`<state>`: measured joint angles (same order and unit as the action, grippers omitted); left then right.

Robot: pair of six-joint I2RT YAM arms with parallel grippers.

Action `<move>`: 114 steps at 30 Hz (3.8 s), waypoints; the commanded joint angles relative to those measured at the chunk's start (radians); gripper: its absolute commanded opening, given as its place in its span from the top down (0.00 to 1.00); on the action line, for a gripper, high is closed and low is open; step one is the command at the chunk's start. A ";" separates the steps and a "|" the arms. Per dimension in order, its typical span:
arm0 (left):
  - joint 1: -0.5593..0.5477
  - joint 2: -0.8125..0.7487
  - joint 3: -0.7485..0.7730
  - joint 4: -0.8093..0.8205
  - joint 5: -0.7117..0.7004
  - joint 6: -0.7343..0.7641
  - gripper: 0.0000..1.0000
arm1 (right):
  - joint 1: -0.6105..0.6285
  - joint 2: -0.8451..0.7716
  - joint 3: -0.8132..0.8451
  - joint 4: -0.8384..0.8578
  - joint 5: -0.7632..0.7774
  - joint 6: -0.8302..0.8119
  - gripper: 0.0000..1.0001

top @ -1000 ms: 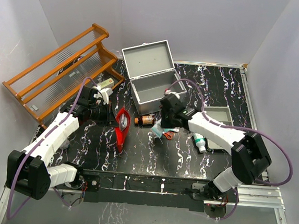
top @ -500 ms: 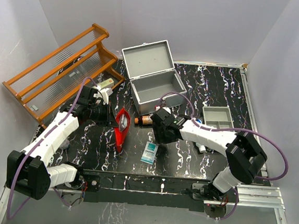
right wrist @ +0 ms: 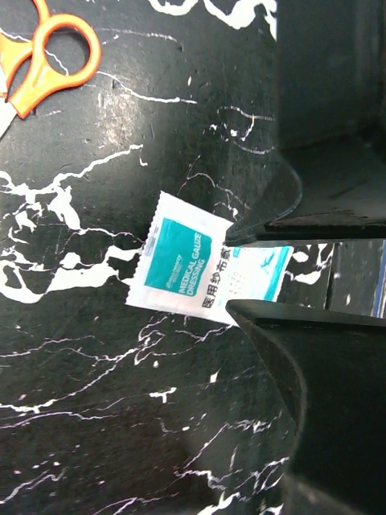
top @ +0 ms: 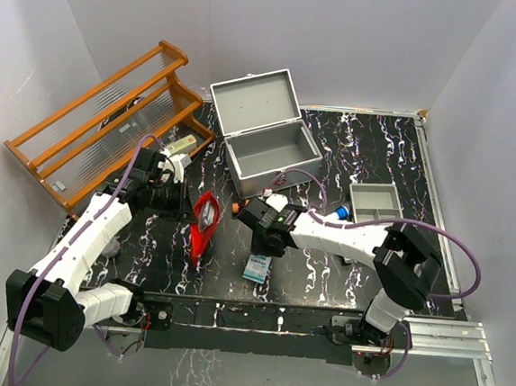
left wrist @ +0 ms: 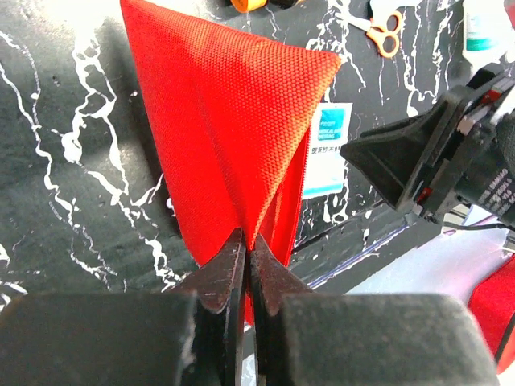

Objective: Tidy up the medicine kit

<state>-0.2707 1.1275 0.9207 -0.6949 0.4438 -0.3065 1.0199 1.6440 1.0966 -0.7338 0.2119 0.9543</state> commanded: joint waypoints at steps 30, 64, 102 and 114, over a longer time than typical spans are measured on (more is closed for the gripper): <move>-0.003 -0.087 0.032 -0.172 -0.104 0.019 1.00 | 0.067 0.356 0.234 -0.127 0.105 0.141 1.00; -0.002 -0.089 -0.021 0.144 0.365 0.064 1.00 | 0.058 -0.453 -0.194 1.094 -0.172 -0.226 1.00; -0.004 -0.080 -0.003 0.128 0.390 0.024 1.00 | 0.059 -0.385 -0.340 1.089 -0.005 -0.154 0.63; -0.002 -0.039 0.011 0.142 0.226 0.060 1.00 | 0.061 -0.262 -0.021 0.511 0.016 -0.040 0.48</move>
<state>-0.2707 1.0836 0.9024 -0.5755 0.7017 -0.2691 1.0790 1.3323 0.9787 -0.0116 0.1894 0.8360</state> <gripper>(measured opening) 0.009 0.515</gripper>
